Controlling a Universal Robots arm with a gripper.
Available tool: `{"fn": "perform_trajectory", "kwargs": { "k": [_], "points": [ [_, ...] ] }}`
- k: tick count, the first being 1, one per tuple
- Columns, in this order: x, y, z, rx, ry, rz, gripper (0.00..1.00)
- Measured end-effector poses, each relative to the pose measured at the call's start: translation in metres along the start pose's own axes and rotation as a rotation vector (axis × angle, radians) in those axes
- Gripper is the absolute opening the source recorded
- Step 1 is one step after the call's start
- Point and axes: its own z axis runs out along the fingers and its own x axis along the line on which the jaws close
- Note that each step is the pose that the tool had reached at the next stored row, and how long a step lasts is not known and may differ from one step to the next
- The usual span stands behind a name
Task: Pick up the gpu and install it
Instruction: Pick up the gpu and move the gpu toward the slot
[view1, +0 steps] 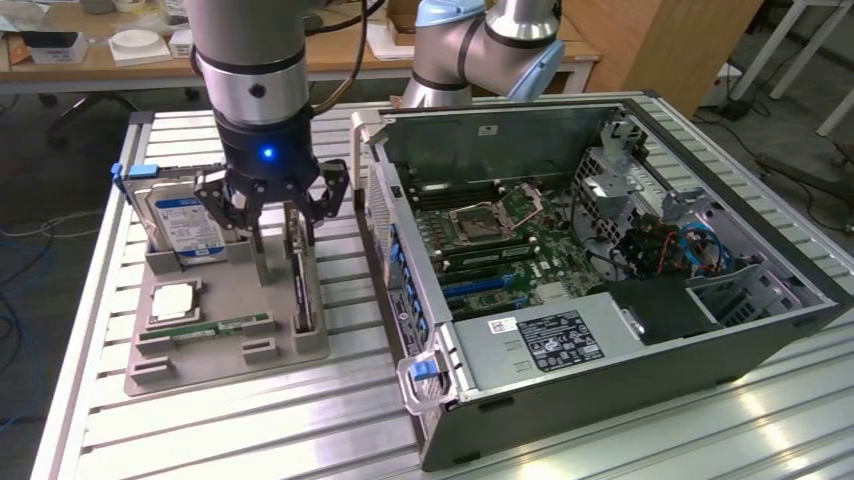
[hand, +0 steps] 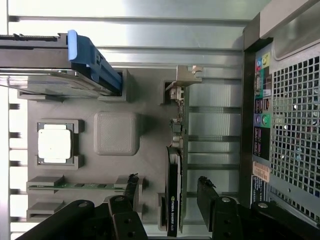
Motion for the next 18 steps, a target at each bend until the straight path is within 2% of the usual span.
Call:
{"fn": "perform_trajectory", "kwargs": {
  "k": [18],
  "points": [
    [0.0, -0.0019, 0.0055, 0.0, 0.0001, 0.0, 0.59]
  ]
}}
